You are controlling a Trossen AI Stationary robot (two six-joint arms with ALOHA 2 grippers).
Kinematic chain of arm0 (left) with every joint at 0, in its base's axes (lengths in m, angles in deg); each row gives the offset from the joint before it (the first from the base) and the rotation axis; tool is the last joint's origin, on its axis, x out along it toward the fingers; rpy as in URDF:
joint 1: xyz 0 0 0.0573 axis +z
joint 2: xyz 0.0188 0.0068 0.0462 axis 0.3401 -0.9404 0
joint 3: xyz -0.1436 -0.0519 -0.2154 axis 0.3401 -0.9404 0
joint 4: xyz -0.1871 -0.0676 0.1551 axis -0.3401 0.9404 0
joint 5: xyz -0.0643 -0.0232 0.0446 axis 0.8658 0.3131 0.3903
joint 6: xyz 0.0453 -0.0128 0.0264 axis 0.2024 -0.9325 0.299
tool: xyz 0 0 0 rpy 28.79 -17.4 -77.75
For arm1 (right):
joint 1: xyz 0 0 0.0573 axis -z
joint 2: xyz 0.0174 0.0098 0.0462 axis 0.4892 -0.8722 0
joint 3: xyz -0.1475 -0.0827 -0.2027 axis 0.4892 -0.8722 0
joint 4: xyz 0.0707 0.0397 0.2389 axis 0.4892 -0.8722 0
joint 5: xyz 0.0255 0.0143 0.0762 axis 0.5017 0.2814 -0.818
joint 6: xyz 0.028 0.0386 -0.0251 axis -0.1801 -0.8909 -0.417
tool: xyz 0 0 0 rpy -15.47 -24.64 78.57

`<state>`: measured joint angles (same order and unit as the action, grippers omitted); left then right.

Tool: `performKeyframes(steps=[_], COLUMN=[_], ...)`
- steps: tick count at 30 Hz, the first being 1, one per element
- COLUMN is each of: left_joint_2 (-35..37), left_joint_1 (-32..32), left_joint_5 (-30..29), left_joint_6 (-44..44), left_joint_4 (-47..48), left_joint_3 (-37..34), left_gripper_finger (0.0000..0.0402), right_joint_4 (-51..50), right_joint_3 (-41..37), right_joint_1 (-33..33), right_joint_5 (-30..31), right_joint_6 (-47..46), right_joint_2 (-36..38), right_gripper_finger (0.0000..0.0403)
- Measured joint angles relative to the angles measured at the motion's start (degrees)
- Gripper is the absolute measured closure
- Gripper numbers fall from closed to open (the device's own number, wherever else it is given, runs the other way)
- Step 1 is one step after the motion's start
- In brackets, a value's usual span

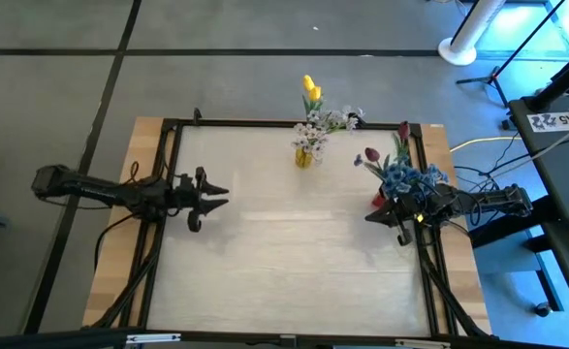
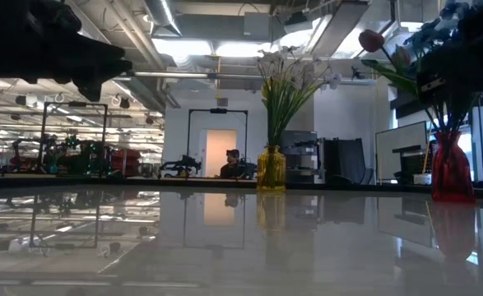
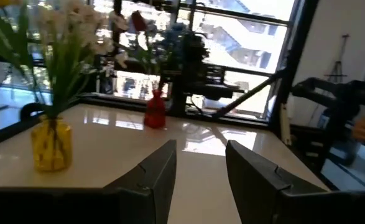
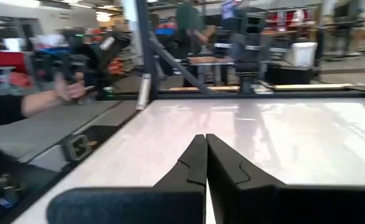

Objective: Sort flowers into vase by color
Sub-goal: Return to Home Position

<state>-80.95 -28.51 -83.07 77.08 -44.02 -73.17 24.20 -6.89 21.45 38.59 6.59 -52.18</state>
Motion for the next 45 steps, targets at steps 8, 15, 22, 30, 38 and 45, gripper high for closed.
performKeyframes(steps=[8, 15, 22, 30, 38, 45], left_joint_2=[4.62, 14.30, 24.29, 26.13, 25.72, 25.70], left_joint_1=[2.12, 3.03, 3.36, 3.34, 3.24, 3.24], left_joint_5=[10.20, 2.15, 5.82, 4.90, 4.45, 4.41], left_joint_6=[-0.12, 2.33, 2.87, 4.16, 5.47, 5.84], left_joint_4=[5.15, 18.04, 28.38, 34.36, 30.33, 30.34], left_joint_3=[0.02, 0.02, 0.57, 2.58, 1.29, 1.25], left_gripper_finger=[0.0266, 0.0266, 0.0266, 0.0266, 0.0266, 0.0266], right_joint_4=[-0.33, -0.33, -0.32, -0.31, -0.30, -0.28], right_joint_3=[0.00, 0.00, -0.02, 0.00, 0.00, 0.00], right_joint_1=[0.00, 0.00, 0.00, 0.00, 0.00, 0.00], right_joint_5=[1.99, 1.99, 1.96, 1.97, 1.97, 1.97], right_joint_6=[-0.07, -0.14, -0.17, -0.17, -0.17, -0.17], right_joint_2=[0.00, 0.00, 0.00, 0.00, 0.00, 0.00], right_gripper_finger=[0.0402, 0.0402, 0.0402, 0.0402, 0.0402, 0.0402])
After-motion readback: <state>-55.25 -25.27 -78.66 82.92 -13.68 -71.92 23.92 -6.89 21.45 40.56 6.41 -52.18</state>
